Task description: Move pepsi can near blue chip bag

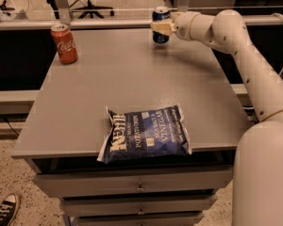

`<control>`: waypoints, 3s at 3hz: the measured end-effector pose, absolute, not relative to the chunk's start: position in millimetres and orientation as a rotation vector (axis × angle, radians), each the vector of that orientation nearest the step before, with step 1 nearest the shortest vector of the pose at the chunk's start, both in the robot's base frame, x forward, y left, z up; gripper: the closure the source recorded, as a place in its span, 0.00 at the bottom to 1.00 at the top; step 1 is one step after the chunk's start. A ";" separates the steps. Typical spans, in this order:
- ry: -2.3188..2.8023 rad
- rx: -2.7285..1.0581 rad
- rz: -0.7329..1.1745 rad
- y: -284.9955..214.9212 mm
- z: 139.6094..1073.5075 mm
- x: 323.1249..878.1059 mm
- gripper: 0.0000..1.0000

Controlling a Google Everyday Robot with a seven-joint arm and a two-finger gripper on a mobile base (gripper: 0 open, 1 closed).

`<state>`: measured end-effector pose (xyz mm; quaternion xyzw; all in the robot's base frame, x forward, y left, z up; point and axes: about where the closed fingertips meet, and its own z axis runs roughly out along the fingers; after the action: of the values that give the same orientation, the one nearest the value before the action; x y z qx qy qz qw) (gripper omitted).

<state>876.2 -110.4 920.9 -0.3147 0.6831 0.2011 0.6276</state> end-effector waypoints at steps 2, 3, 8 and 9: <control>1.533 -0.877 0.634 -115.8 941.1 795.2 1.00; 1.545 -0.965 0.705 -104.1 929.9 773.5 1.00; 1.397 -1.100 0.905 -97.7 958.5 644.5 1.00; 1.387 -1.126 0.905 -110.9 946.0 619.1 1.00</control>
Offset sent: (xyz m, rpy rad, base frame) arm -0.1617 -0.0191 0.0228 -0.0010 0.1126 0.4516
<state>619.1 -110.9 946.0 -0.4737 0.5833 0.3805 0.5391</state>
